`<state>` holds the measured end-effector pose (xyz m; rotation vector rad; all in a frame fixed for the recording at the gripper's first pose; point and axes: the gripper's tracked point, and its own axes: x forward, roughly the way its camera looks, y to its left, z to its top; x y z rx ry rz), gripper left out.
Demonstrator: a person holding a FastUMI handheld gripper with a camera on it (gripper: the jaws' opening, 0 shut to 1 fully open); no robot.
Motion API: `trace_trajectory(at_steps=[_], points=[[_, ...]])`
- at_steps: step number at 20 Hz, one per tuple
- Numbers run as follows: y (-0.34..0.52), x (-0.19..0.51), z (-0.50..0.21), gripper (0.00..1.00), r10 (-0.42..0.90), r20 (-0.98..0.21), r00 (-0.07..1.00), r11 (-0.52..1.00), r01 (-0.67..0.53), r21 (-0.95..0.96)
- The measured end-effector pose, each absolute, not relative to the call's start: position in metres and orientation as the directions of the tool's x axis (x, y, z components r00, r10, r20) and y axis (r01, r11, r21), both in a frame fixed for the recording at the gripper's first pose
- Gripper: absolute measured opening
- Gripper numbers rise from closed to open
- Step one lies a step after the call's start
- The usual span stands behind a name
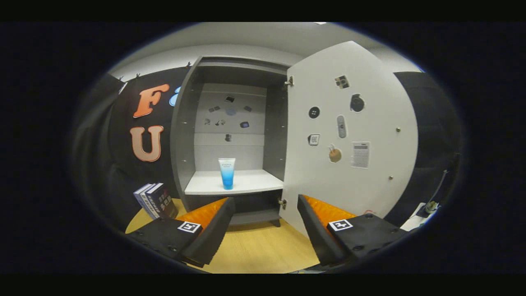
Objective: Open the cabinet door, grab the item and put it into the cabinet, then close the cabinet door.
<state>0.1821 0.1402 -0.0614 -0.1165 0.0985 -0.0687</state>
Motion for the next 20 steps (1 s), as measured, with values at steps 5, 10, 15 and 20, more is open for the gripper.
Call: trace_trajectory(at_steps=[5,10,15,20], points=[[0.069,0.138,-0.052,0.97,-0.161,-0.077,0.984,0.983,0.154,-0.097],[-0.017,0.105,-0.031,0.98,-0.221,-0.048,0.974,0.969,0.213,-0.127],[-0.093,0.101,-0.036,0.98,-0.287,-0.064,0.956,0.953,0.278,-0.124],[-0.133,0.135,-0.078,0.98,-0.291,-0.118,0.950,0.954,0.279,-0.106]])
